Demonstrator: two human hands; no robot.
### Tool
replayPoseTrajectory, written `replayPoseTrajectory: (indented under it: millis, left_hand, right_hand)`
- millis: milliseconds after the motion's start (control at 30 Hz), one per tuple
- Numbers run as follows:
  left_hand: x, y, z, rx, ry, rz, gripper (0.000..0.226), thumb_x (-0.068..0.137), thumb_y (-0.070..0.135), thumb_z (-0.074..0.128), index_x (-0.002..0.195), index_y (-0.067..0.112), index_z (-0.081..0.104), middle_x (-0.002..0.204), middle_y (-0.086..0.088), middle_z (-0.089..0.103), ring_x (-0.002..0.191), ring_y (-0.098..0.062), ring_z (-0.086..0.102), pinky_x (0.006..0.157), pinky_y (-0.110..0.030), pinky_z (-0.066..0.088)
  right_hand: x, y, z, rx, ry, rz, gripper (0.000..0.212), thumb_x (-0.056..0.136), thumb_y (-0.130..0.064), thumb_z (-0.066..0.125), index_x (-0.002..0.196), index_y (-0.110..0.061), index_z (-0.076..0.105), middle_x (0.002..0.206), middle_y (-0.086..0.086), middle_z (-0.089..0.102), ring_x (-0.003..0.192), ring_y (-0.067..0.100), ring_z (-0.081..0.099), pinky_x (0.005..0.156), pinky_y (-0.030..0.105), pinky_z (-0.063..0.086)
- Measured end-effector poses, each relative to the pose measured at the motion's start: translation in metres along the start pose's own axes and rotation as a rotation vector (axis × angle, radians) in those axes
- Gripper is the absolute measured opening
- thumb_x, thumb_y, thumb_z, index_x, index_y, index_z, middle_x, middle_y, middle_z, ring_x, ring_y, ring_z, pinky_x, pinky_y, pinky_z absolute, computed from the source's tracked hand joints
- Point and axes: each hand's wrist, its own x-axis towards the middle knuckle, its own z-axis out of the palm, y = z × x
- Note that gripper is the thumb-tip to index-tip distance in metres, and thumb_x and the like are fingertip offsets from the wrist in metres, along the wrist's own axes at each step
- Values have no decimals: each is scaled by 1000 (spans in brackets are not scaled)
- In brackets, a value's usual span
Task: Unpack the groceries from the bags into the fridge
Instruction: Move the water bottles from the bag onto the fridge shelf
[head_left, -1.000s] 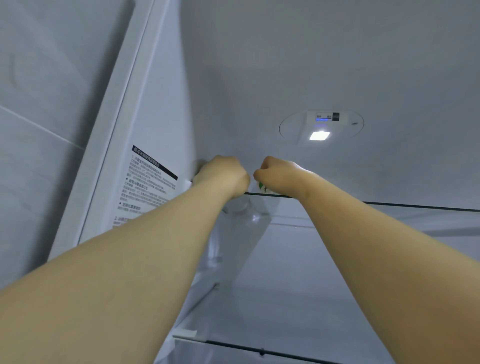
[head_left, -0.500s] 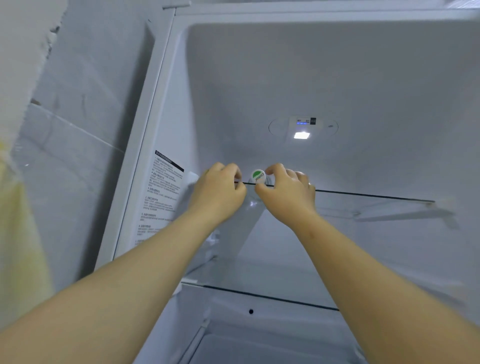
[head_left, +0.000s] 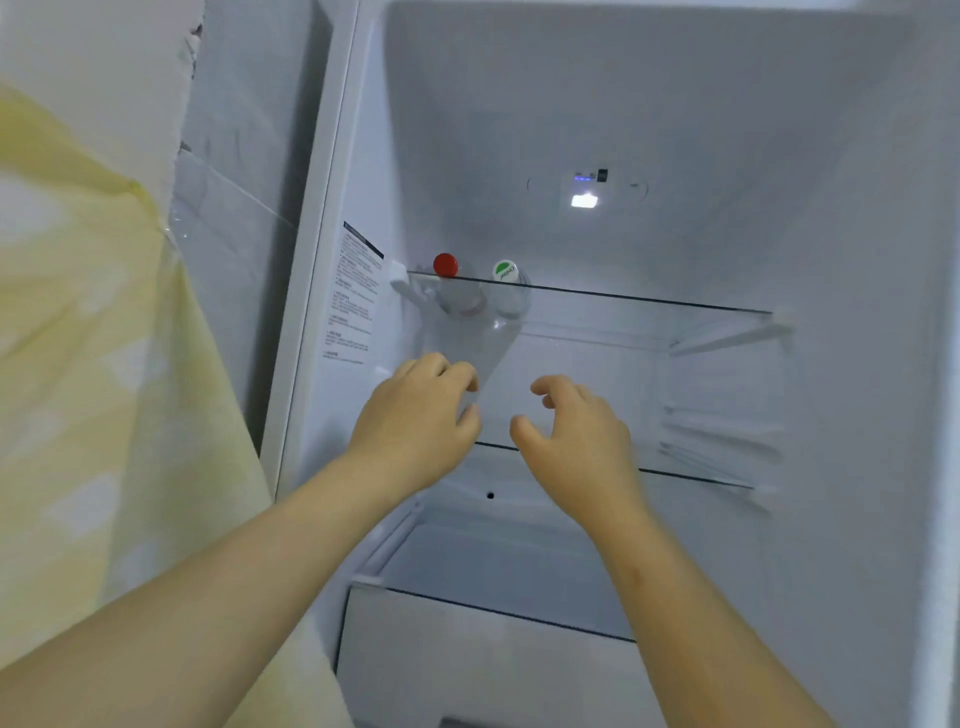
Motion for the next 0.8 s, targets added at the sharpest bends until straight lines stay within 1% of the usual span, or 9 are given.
replayPoseTrajectory:
  millis: [100, 233, 367, 533, 667, 800]
  left_hand:
    - [-43, -5, -3, 7, -59, 1, 32, 94, 27, 44, 124, 19, 52, 123, 0, 49, 115, -20, 43, 93, -31, 39]
    - [-103, -14, -14, 7, -95, -24, 31, 93, 27, 46, 122, 19, 54, 121, 1, 52, 112, -21, 46, 90, -30, 40]
    - [-156, -19, -35, 42, -147, -76, 31, 94, 33, 41, 122, 25, 51, 120, 6, 50, 111, -16, 47, 85, -27, 42]
    - [-209, -20, -72, 80, -186, -157, 33, 94, 35, 41, 126, 28, 48, 123, 8, 48, 116, -14, 44, 85, -24, 37]
    - [-253, -22, -107, 137, -207, -231, 34, 95, 37, 39, 128, 29, 46, 127, 10, 46, 117, -13, 43, 85, -23, 37]
    - [-294, -16, -132, 191, -197, -317, 34, 96, 36, 39, 128, 28, 47, 126, 9, 46, 115, -13, 43, 84, -22, 36]
  right_hand:
    - [-39, -5, 5, -18, -54, 42, 45, 90, -33, 49, 133, -22, 43, 134, -3, 48, 125, 17, 40, 103, 34, 33]
    - [-94, -20, 15, -20, -119, 105, 45, 90, -33, 49, 134, -23, 43, 136, -4, 45, 126, 16, 39, 103, 32, 33]
    - [-149, -42, 23, -14, -192, 136, 45, 91, -34, 48, 135, -24, 41, 136, -5, 43, 127, 15, 38, 105, 32, 31]
    - [-200, -72, 27, -4, -277, 114, 46, 92, -35, 46, 136, -25, 39, 137, -7, 41, 128, 14, 35, 104, 29, 28]
    - [-235, -95, 29, 57, -341, 41, 46, 92, -37, 46, 136, -26, 38, 137, -10, 41, 128, 11, 35, 105, 28, 27]
    - [-267, -105, 24, 114, -433, -32, 48, 92, -38, 46, 137, -26, 38, 139, -9, 39, 130, 13, 34, 107, 30, 28]
